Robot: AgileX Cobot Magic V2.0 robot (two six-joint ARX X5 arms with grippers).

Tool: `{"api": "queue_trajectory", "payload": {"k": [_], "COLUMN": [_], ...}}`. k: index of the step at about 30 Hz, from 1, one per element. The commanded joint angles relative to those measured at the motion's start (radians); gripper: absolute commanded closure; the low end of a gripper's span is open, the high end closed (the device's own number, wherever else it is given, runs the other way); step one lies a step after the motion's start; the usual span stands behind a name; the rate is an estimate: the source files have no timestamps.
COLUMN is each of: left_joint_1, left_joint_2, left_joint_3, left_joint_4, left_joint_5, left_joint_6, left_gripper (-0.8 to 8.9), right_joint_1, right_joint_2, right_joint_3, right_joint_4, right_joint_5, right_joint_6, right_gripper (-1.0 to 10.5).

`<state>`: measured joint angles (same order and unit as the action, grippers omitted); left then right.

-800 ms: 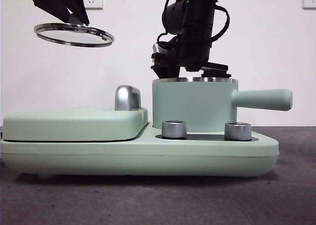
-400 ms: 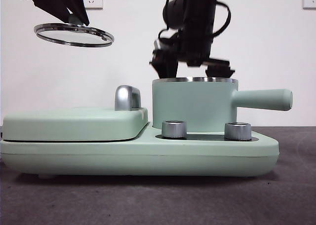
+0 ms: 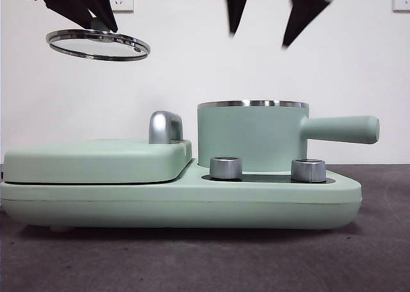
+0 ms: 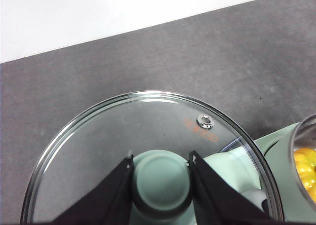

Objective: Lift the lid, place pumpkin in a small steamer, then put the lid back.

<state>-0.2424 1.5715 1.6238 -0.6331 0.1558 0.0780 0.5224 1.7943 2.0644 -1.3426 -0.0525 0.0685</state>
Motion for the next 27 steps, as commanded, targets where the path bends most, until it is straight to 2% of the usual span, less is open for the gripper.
{"api": "queue_trajectory", "payload": {"k": [1,5,9,16,19,22,27], "left_joint_1": [-0.021,-0.061,-0.118,-0.224,-0.272,-0.317,-0.371], "left_joint_2": [0.002,0.002,0.002,0.003,0.005,0.007,0.01], "left_joint_3": [0.019,0.018,0.018,0.018,0.017,0.007,-0.026], "left_joint_4": [0.019,0.019,0.02,0.02,0.02,0.025,0.066], "left_joint_5": [0.007,0.006,0.007,0.007,0.016,0.066,0.082], "left_joint_6": [-0.009,-0.008,-0.008,-0.007,-0.006,0.005,0.034], "left_gripper": [7.96,7.96,7.96,7.96,7.96,7.96,7.96], "right_joint_1": [0.013,0.023,0.044,0.074,0.074,0.074,0.074], "right_joint_2": [-0.117,-0.332,-0.585,-0.967,-1.105,-1.22,-1.347], "right_joint_3": [-0.108,-0.341,-0.62,-1.016,-1.139,-1.225,-1.28], "right_joint_4": [-0.08,-0.037,0.161,0.373,0.44,0.486,0.496], "right_joint_5": [0.0,0.0,-0.003,0.002,0.008,0.037,0.08], "right_joint_6": [0.007,0.006,0.016,0.12,0.137,0.151,0.18], "right_gripper": [4.1,4.1,4.1,4.1,4.1,4.1,4.1]}}
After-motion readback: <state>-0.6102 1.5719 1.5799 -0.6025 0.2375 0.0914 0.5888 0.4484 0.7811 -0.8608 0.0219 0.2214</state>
